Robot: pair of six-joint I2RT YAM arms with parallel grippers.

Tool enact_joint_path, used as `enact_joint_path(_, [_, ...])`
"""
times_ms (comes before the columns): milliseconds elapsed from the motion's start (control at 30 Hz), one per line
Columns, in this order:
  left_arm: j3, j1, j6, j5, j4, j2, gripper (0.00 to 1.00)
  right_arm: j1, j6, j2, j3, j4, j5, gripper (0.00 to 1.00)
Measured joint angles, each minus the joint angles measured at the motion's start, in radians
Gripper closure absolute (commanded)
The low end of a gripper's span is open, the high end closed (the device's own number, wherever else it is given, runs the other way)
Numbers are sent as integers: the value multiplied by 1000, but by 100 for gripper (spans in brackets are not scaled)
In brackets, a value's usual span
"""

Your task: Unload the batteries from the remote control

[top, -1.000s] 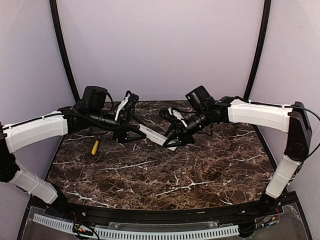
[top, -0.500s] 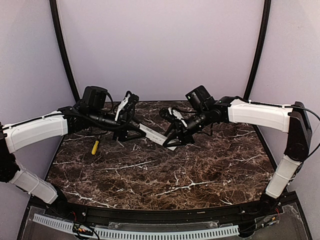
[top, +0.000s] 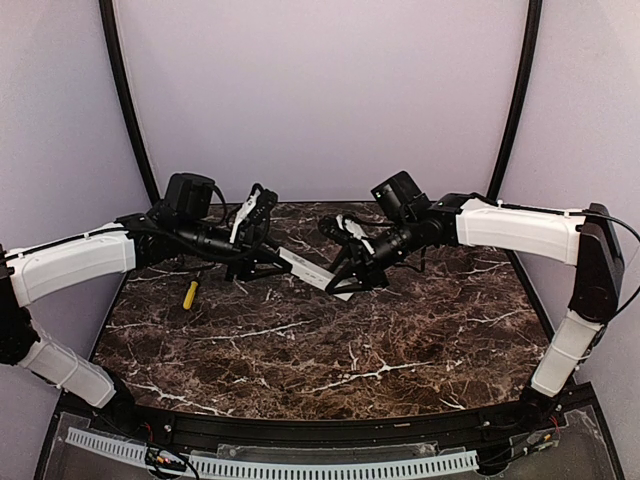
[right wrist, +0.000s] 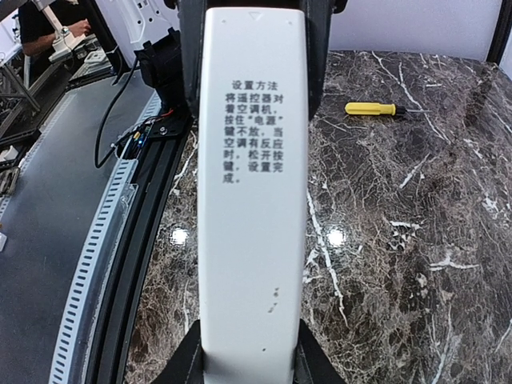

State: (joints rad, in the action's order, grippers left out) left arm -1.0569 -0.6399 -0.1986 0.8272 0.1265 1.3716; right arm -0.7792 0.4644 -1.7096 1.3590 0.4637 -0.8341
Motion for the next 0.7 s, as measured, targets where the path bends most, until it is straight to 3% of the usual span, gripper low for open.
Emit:
enact_joint_path(67, [5,0,0,-1,-7,-3,100,-1,-5,0,0,-2,5,52])
enact_joint_path(133, [12,0,-2,-11,-10,-9,100,-2,-24,0,0,-10,21,11])
enact_joint_path(167, [17,0,-5,-18,-9,-13,100,-2,-33,0,0,-16,31,3])
enact_joint_path(433, [61,0,-32,-77,-27,-51,100,34,-173,48,-40,-90,64,1])
enact_joint_path(700, [66,0,-53,-132,-62,-62,100,199,-446,90,-97,-200,79,1])
